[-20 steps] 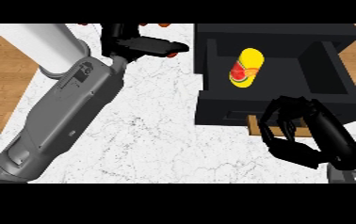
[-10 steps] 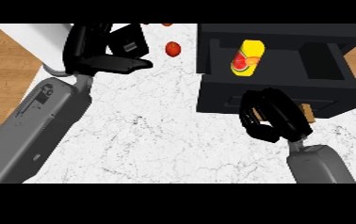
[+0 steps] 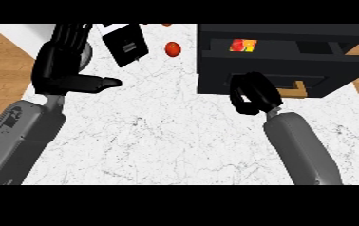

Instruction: Pick up the cup, place it into the drawer and close the drawer

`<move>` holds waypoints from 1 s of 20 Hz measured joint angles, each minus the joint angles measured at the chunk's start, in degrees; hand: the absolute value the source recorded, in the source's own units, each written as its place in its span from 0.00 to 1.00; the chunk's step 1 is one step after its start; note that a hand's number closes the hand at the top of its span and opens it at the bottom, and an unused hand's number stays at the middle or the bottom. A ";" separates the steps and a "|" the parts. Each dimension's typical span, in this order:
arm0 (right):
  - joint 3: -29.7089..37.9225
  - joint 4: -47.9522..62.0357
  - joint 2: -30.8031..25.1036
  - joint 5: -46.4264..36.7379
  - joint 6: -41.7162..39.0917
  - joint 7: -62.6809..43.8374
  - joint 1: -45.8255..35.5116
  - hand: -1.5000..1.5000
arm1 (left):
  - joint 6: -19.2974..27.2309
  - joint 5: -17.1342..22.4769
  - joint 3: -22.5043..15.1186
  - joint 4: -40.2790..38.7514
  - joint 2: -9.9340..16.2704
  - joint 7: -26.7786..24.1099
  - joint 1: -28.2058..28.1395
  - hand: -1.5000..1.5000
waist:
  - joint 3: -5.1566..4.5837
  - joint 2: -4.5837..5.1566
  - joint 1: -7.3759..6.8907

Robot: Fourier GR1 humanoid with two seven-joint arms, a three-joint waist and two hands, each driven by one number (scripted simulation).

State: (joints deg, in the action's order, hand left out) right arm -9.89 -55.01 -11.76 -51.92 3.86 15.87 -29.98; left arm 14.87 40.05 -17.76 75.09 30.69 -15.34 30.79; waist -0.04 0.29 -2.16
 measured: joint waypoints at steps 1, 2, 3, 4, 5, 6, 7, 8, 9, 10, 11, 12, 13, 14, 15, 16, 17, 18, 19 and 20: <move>1.01 3.29 0.20 0.09 1.26 1.30 -1.92 1.00 | -0.04 -0.13 0.18 0.89 0.08 -0.13 -1.09 0.00 | -0.04 -0.06 -0.18; 1.78 6.24 0.33 0.12 2.04 2.41 -3.67 1.00 | -1.06 0.08 0.87 1.11 0.64 -0.58 -2.21 0.00 | -0.11 -0.12 -0.26; 2.60 9.28 0.38 0.22 2.32 3.22 -5.72 1.00 | -1.59 0.28 1.33 1.87 1.23 -0.01 -2.75 0.00 | -0.12 -0.12 -0.33; 3.45 12.35 0.35 0.29 2.71 4.01 -7.71 1.00 | -2.02 0.22 1.56 1.93 1.26 -0.21 -3.14 0.00 | -0.15 -0.06 -0.51; 4.18 15.16 0.30 0.30 3.12 4.70 -9.48 1.00 | -2.39 0.21 1.80 2.92 1.71 -0.18 -4.23 0.00 | -0.16 -0.06 -0.69; 5.05 17.89 -0.08 0.61 3.04 5.79 -11.25 1.00 | -2.27 0.13 1.82 3.74 1.61 0.03 -4.64 0.00 | -0.12 0.01 -0.89; 5.79 20.55 -0.28 0.74 3.21 6.56 -13.02 1.00 | -2.59 0.06 2.02 3.64 1.58 -0.01 -4.62 0.00 | -0.10 0.16 -1.07; 6.56 22.98 -0.53 1.01 2.94 7.16 -14.67 1.00 | -3.20 0.18 2.31 3.99 1.99 0.03 -5.39 0.00 | -0.06 0.26 -1.28; 7.20 25.23 -0.63 1.28 2.66 7.83 -16.10 1.00 | -3.54 0.20 2.56 4.18 2.04 -0.04 -5.69 0.00 | -0.02 0.32 -1.43; 7.68 26.93 -0.92 1.44 2.44 8.57 -17.12 1.00 | -3.94 0.26 2.62 4.39 1.87 -0.23 -5.93 0.00 | -0.04 0.35 -1.64; 8.04 28.48 -0.99 1.68 2.00 9.45 -17.75 1.00 | -4.59 0.28 2.85 3.78 1.75 -0.75 -6.13 0.00 | -0.01 0.47 -1.70; 8.57 29.70 -1.01 2.21 1.47 10.40 -18.26 1.00 | -5.33 0.47 3.13 3.49 1.82 -0.91 -6.26 0.00 | -0.03 0.38 -1.74; 9.15 30.72 -1.03 2.79 1.09 11.11 -18.69 1.00 | -5.73 0.56 3.34 3.31 1.93 -0.73 -5.88 0.00 | -0.04 0.35 -1.82; 9.60 31.68 -1.04 3.19 0.82 11.68 -19.11 1.00 | -6.10 0.51 3.26 3.17 1.71 -0.84 -5.81 0.00 | -0.08 0.29 -1.87; 9.96 32.52 -1.28 3.58 0.10 12.36 -19.43 1.00 | -6.38 0.50 3.14 3.43 1.56 -0.97 -6.25 0.00 | -0.11 0.18 -2.08; 10.31 33.23 -1.63 4.03 -0.93 13.31 -19.70 1.00 | -6.80 0.74 3.23 3.80 1.66 -0.83 -6.56 0.00 | -0.10 0.09 -2.29; 10.64 33.84 -1.65 4.30 -1.04 13.72 -19.95 1.00 | -6.98 0.63 3.11 3.74 1.42 -0.98 -6.61 0.00 | -0.17 0.06 -2.34; 10.87 34.35 -1.89 4.59 -1.77 14.49 -20.17 1.00 | -7.47 0.70 3.11 3.67 1.39 -1.06 -6.72 0.00 | -0.20 0.06 -2.47; 11.11 34.80 -2.06 4.87 -2.45 15.12 -20.45 1.00 | -7.77 0.79 3.15 3.55 1.41 -0.85 -6.52 0.00 | -0.19 0.10 -2.49; 11.31 35.08 -2.20 5.11 -2.86 15.71 -20.59 1.00 | -7.96 0.78 2.99 3.35 1.18 -0.75 -6.37 0.00 | -0.23 0.15 -2.55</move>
State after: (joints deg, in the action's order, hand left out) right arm 1.42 -19.93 -13.96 -46.81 1.01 31.58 -50.57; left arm 6.92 40.83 -14.77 78.43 31.87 -16.08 24.42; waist -0.26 0.44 -4.71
